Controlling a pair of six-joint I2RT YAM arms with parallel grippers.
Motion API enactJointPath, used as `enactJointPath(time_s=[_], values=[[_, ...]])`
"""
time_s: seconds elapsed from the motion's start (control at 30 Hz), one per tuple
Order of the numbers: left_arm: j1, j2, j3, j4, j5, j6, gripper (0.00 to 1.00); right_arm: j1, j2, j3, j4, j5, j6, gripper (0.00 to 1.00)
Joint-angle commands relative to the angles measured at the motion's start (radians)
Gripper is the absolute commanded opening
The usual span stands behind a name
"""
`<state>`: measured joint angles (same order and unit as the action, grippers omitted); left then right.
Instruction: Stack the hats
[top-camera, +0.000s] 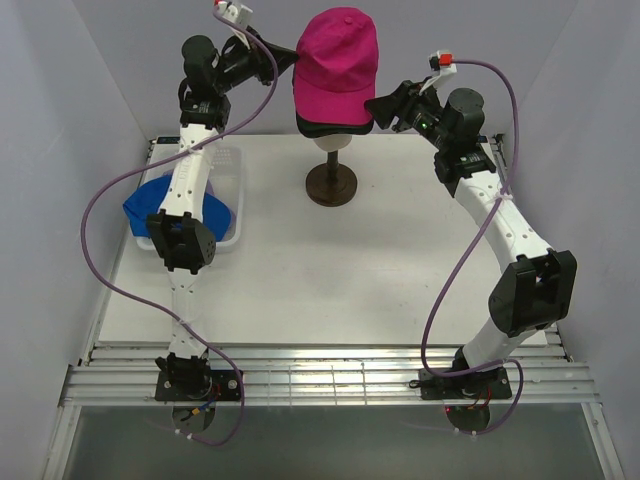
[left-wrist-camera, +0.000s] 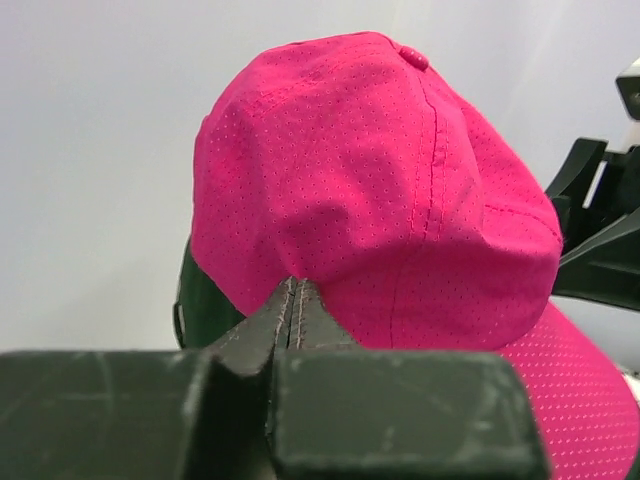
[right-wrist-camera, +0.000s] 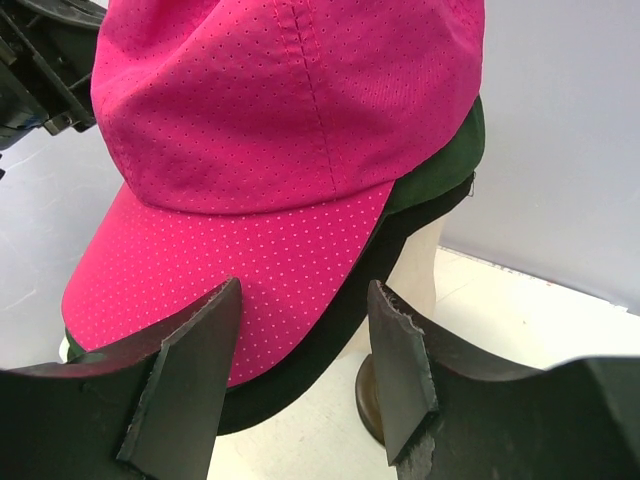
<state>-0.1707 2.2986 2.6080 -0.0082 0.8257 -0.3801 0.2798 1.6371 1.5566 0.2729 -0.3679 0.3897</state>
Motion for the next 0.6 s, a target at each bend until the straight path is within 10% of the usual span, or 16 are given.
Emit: enactJointPath(time_s=[0.0,0.57], values=[[-0.007,-0.044,-0.014,-0.032,-0.033,0.007,0.02,0.001,-0.003,0.005,0.064,0.014,0.003,0.59],[-0.016,-0.090,-0.111,-0.124,-0.068,0.060,0.00,-0.002,0.015,0.161,0.055,0.081,0.047,0.59]])
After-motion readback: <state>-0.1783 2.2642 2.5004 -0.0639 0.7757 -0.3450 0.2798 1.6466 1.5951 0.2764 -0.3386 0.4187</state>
